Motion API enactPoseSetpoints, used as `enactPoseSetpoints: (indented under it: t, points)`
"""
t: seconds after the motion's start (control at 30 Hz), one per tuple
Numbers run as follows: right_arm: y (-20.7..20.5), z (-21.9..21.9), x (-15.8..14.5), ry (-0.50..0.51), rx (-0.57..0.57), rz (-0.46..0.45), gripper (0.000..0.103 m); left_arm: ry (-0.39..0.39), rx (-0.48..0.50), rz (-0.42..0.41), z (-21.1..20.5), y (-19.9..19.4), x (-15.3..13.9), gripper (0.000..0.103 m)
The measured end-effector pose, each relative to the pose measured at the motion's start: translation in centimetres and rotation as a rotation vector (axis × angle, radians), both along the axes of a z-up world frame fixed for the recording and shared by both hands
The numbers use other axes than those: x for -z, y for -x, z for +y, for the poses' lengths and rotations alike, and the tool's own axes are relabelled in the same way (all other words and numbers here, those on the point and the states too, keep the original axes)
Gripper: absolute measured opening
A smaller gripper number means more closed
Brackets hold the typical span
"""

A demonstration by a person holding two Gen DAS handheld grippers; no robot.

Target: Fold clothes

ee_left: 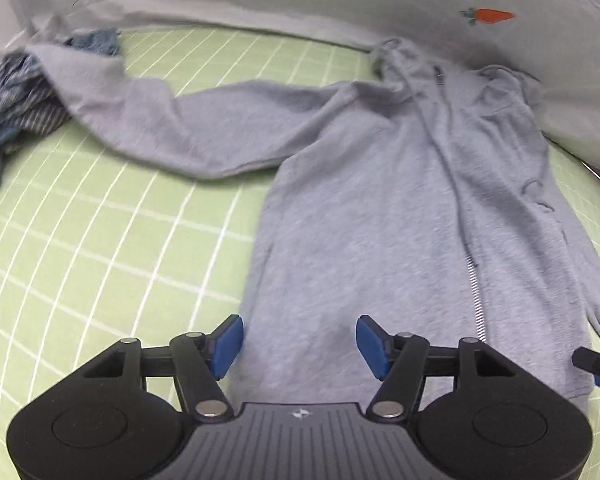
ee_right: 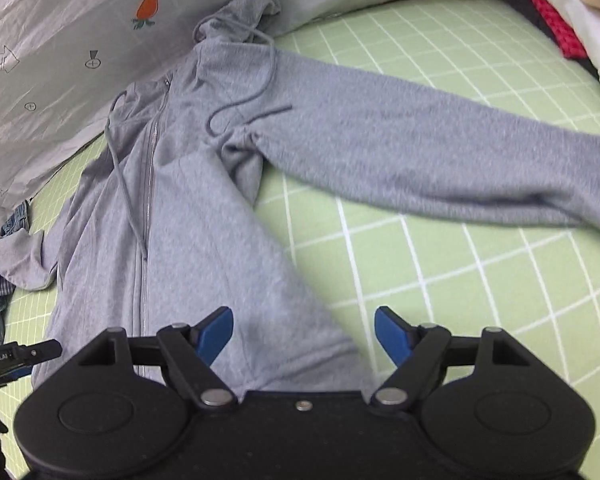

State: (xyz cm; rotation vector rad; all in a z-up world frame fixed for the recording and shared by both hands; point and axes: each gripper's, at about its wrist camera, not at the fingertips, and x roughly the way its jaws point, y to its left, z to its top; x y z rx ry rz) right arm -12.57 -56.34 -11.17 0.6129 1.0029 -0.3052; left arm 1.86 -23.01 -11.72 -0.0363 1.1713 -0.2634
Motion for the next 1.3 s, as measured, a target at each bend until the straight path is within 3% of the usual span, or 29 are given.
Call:
enactPoseSetpoints:
  t: [0.1,0.17,0.23,0.27,0.3,0.33,0.43,0.5,0.53,0.6,0.67,0.7,0.77,0.8,0.83,0.9,1.0,1.3]
  points:
    - [0.4,1.0,0.3,0.01,-0.009,0.005,0.078,0.098,-0.043,0.034,2.1,0.3,0.8,0.064]
    - [0.5,1.4,0.2,0.024,-0.021,0.007,0.071,0.127,-0.017,0.04,2.3,0.6,1.1,0.064]
    - [0.6,1.8,0.1,0.036,-0.034,0.007,0.044,0.135,0.014,0.039,2.2,1.1,1.2,0.059]
    - [0.8,1.9,-0.1,0.027,-0.043,-0.005,0.036,0.142,0.028,0.032,2.2,1.5,1.2,0.037]
    - [1.0,2.0,-0.3,0.017,-0.051,-0.018,0.021,0.169,0.034,0.05,2.4,1.7,1.3,0.025]
    - [1.2,2.1,-0.7,0.008,-0.054,-0.031,0.018,0.213,0.032,0.074,2.8,1.7,1.3,0.015]
    - [2.2,3.3,-3.7,0.036,-0.087,-0.088,0.015,0.445,0.021,0.128,4.7,2.4,-0.6,0.012]
    - [3.6,3.2,-6.6,-0.08,-0.073,-0.205,0.014,0.634,-0.024,0.166,6.8,3.0,-2.0,0.013]
    - [4.3,3.0,-7.6,-0.152,-0.049,-0.264,0.014,0.667,-0.072,0.168,7.8,3.3,-2.4,0.016]
    - [5.4,3.4,-8.7,-0.202,0.006,-0.306,0.019,0.497,-0.097,0.081,8.8,4.0,-3.6,0.027]
    - [4.9,4.9,-7.7,-0.061,-0.021,-0.198,0.038,0.202,-0.058,-0.02,8.6,5.2,-3.9,0.032]
    - [4.6,5.6,-6.7,0.009,-0.04,-0.108,0.045,0.168,-0.045,-0.013,8.9,5.8,-3.5,0.032]
    - [5.2,6.6,-4.9,0.055,-0.032,-0.011,0.046,0.127,-0.022,0.013,9.7,7.0,-2.7,0.032]
    - [5.5,7.1,-4.1,0.068,-0.029,0.029,0.051,0.106,-0.01,0.026,10.1,7.6,-2.3,0.032]
    - [6.0,7.3,-3.7,0.048,-0.025,0.036,0.067,0.104,-0.01,0.036,10.5,8.3,-2.0,0.033]
    - [6.9,8.0,-3.3,0.046,-0.023,0.049,0.08,0.075,0.026,0.043,11.3,9.9,-1.4,0.037]
    - [7.7,9.2,-3.2,0.078,-0.041,0.063,0.08,0.002,0.089,0.035,10.8,11.1,-0.8,0.038]
    - [9.6,11.1,-3.1,0.126,0.0,0.074,0.081,0.022,0.219,-0.034,9.4,9.7,-0.2,0.049]
